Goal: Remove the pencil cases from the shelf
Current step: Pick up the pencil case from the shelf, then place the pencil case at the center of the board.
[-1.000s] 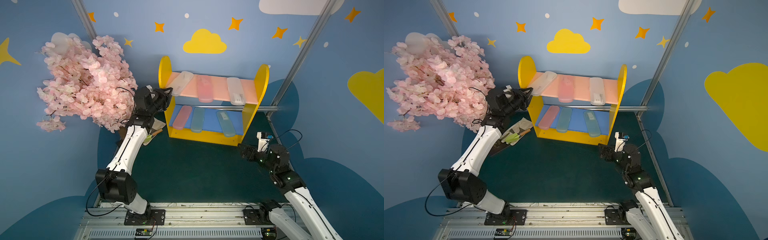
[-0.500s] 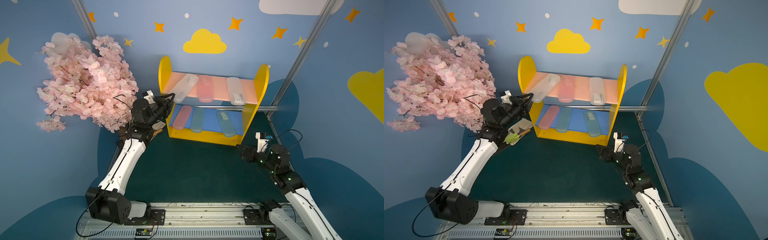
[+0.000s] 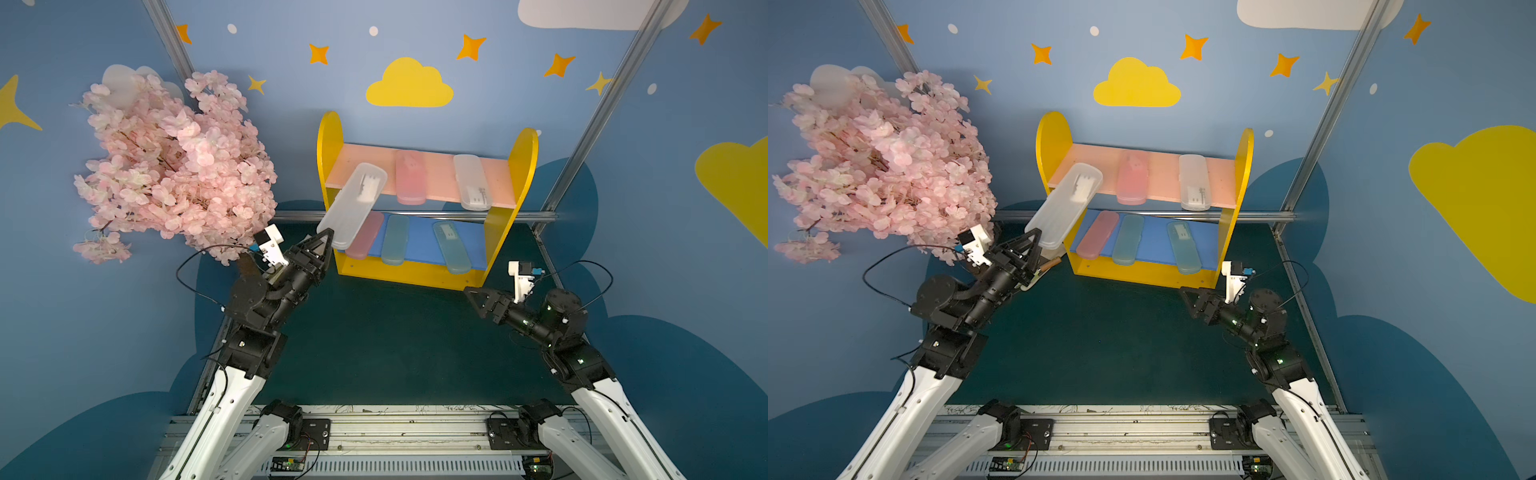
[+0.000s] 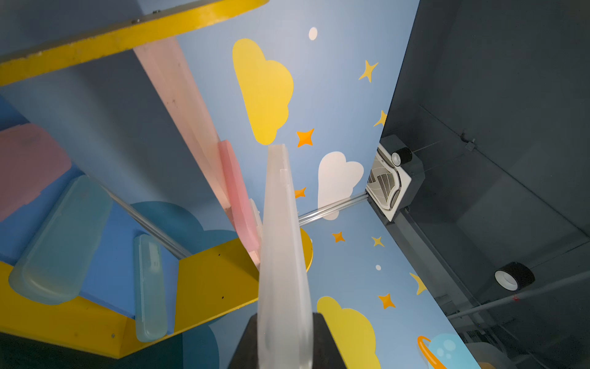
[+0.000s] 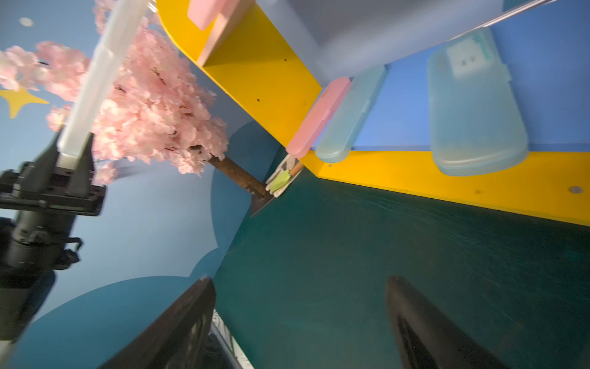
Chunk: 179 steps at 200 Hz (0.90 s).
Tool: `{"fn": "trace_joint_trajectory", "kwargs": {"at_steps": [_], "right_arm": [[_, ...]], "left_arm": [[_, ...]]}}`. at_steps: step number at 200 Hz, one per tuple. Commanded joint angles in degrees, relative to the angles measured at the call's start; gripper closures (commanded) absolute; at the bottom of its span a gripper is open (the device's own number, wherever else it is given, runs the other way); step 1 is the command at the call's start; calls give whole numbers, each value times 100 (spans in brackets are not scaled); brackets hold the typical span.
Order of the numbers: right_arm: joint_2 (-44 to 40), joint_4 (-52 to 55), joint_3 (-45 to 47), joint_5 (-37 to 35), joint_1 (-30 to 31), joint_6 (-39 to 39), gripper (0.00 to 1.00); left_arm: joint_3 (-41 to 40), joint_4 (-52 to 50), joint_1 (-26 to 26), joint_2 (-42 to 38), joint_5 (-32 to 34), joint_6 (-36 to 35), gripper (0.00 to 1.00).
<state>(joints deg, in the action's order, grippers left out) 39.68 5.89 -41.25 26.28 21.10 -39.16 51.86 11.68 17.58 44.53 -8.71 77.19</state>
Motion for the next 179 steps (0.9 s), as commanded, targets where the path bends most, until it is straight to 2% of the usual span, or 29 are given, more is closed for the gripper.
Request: {"fn": "trace_joint_trajectory", "kwargs": {"at_steps": [1,42,93,123,179], "right_arm": [[53,-946,-167,451,256,-929,13],[490,-1988,-164,10,1230,-1673,18],[1428,-2602,-641,-835,2496,-1605,19],[1788,-3110,-741,-1188,2784,-1757,20],[1975,-3313,-852,-1669,2837,-2070,25]], "left_arm": [[-458,365,256,-272,280,-177,97],[-1027,911,779,-393,447,-202,97],[-1247,1314,1719,-340,855,-530,97],[-1358,1483,2103,-264,1044,-591,97],[-1397,1684,2475,-166,1068,-674,97]]}}
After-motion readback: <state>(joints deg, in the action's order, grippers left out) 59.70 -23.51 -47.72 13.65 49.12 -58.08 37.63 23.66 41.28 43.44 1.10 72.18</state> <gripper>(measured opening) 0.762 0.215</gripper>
